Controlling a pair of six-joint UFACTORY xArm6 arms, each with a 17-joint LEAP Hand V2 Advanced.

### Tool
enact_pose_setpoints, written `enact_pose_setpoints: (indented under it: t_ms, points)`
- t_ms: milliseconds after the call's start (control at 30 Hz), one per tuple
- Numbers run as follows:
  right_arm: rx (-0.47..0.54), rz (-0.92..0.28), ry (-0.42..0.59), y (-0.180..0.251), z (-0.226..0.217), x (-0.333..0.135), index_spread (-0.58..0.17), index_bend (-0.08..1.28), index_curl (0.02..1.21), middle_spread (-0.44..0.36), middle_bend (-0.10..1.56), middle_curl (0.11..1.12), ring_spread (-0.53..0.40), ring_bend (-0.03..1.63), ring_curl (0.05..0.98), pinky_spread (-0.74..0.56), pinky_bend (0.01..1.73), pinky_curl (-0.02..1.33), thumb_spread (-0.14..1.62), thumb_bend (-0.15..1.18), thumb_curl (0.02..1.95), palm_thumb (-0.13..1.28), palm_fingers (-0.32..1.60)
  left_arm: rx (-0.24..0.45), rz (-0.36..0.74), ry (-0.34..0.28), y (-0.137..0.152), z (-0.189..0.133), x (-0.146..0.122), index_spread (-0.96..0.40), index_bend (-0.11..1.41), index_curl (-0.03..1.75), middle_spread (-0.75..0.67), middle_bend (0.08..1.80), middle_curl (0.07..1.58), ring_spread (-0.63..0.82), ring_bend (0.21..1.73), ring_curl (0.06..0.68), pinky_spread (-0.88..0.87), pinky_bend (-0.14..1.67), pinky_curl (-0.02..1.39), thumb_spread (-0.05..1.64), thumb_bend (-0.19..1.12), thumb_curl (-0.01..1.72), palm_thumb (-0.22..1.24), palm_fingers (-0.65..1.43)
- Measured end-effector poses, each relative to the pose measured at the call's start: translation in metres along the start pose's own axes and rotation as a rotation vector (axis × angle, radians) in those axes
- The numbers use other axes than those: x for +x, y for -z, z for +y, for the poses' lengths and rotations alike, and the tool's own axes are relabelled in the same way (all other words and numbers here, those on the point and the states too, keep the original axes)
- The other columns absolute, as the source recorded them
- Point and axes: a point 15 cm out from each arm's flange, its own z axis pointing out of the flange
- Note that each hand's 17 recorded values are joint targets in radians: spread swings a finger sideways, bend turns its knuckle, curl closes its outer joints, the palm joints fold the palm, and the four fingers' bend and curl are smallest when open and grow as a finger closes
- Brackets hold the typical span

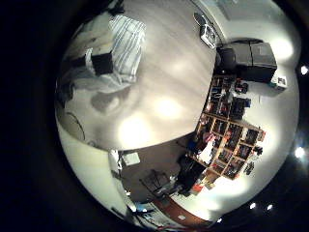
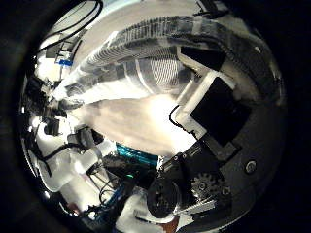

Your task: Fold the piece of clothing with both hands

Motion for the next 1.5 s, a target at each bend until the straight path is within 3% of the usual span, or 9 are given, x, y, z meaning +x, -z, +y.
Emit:
enact_pose_setpoints:
  t_ms: [533, 633, 667, 733, 833, 1033, 1167, 1300, 1500]
  points:
    - [-0.047, -0.009, 0.006, -0.104, -0.154, -0.011, -0.299, 0.93, 0.85, -0.173, 1.19, 0.83, -0.214, 1.35, 0.669, -0.24, 1.30, 0.71, 1.24, -0.02, 0.54, 0.73, 1.02, 0.148, -0.110, 0.098, -0.063, -0.167, -0.044, -0.58, 0.20, 1.48, -0.65, 0.89, 1.10, -0.48, 1.27, 0.495, -0.63, 0.98, 0.75, 1.03, -0.03, 0.57, 0.80, 0.87]
    - [-0.051, -0.015, -0.007, -0.117, -0.158, -0.008, -0.348, 0.45, 0.76, -0.202, 1.00, 0.77, -0.247, 1.42, 0.669, -0.36, 1.36, 0.71, 1.24, -0.03, 0.51, 0.67, 0.52, 0.150, -0.122, 0.107, -0.071, -0.175, -0.052, -0.57, 0.26, 1.44, -0.63, 0.86, 1.08, -0.47, 1.13, 0.469, -0.60, 0.83, 0.75, 1.02, -0.04, 0.55, 0.75, 0.59]
    - [-0.043, -0.018, -0.015, -0.118, -0.160, -0.004, -0.358, 0.37, 0.73, -0.208, 0.94, 0.76, -0.259, 1.42, 0.667, -0.39, 1.38, 0.71, 1.25, -0.03, 0.50, 0.65, 0.44, 0.158, -0.131, 0.110, -0.071, -0.178, -0.053, -0.56, 0.29, 1.41, -0.60, 0.76, 1.05, -0.42, 1.04, 0.456, -0.53, 0.75, 0.75, 1.03, -0.04, 0.54, 0.71, 0.32]
    - [-0.010, -0.019, -0.027, -0.118, -0.168, 0.002, -0.389, 0.30, 0.66, -0.203, 0.81, 0.70, -0.266, 1.33, 0.630, -0.37, 1.32, 0.68, 1.26, -0.03, 0.48, 0.62, 0.23, 0.179, -0.137, 0.122, -0.071, -0.185, -0.057, -0.53, 0.30, 1.34, -0.48, 0.55, 0.99, -0.29, 0.98, 0.438, -0.37, 0.62, 0.73, 1.04, -0.06, 0.50, 0.63, 0.05]
    - [0.052, -0.024, -0.060, -0.114, -0.179, 0.018, -0.411, 0.35, 0.59, -0.157, 0.63, 0.61, -0.189, 1.11, 0.537, -0.14, 1.12, 0.61, 1.27, -0.03, 0.46, 0.58, -0.05, 0.254, -0.131, 0.156, -0.063, -0.199, -0.069, -0.44, 0.20, 1.22, -0.25, 0.31, 0.87, -0.08, 0.93, 0.376, -0.13, 0.53, 0.67, 1.06, -0.05, 0.46, 0.53, -0.06]
    - [0.196, -0.114, -0.200, -0.069, -0.180, 0.066, -0.395, 0.29, 0.50, -0.086, 0.48, 0.50, -0.028, 0.90, 0.415, 0.21, 0.94, 0.48, 1.27, -0.04, 0.41, 0.48, -0.03, 0.390, -0.058, 0.216, -0.018, -0.185, -0.077, -0.19, 0.11, 0.96, 0.14, 0.15, 0.67, 0.24, 0.82, 0.313, 0.26, 0.48, 0.58, 1.09, -0.04, 0.40, 0.42, -0.10]
    - [0.236, -0.198, -0.292, -0.053, -0.170, 0.090, -0.358, 0.23, 0.46, -0.033, 0.45, 0.47, 0.057, 0.85, 0.375, 0.33, 0.89, 0.44, 1.23, -0.04, 0.39, 0.38, 0.04, 0.409, -0.030, 0.212, -0.006, -0.157, -0.067, -0.07, 0.12, 0.80, 0.30, 0.14, 0.56, 0.36, 0.77, 0.284, 0.41, 0.46, 0.53, 1.09, -0.03, 0.37, 0.37, -0.12]
    - [0.197, -0.216, -0.317, -0.067, -0.163, 0.095, -0.316, 0.17, 0.42, 0.005, 0.45, 0.45, 0.088, 0.86, 0.357, 0.38, 0.87, 0.41, 1.20, -0.03, 0.37, 0.33, 0.13, 0.405, -0.014, 0.194, -0.016, -0.140, -0.059, -0.01, 0.13, 0.69, 0.35, 0.15, 0.49, 0.41, 0.74, 0.268, 0.46, 0.44, 0.49, 1.09, -0.03, 0.35, 0.36, -0.09]
    - [0.060, -0.254, -0.309, -0.113, -0.157, 0.068, -0.242, 0.16, 0.39, 0.056, 0.43, 0.42, 0.103, 0.86, 0.343, 0.43, 0.85, 0.38, 1.16, -0.03, 0.34, 0.28, 0.15, 0.306, 0.027, 0.179, -0.078, -0.122, -0.044, 0.04, 0.15, 0.56, 0.36, 0.16, 0.41, 0.45, 0.69, 0.247, 0.49, 0.41, 0.44, 1.08, -0.02, 0.34, 0.36, -0.04]
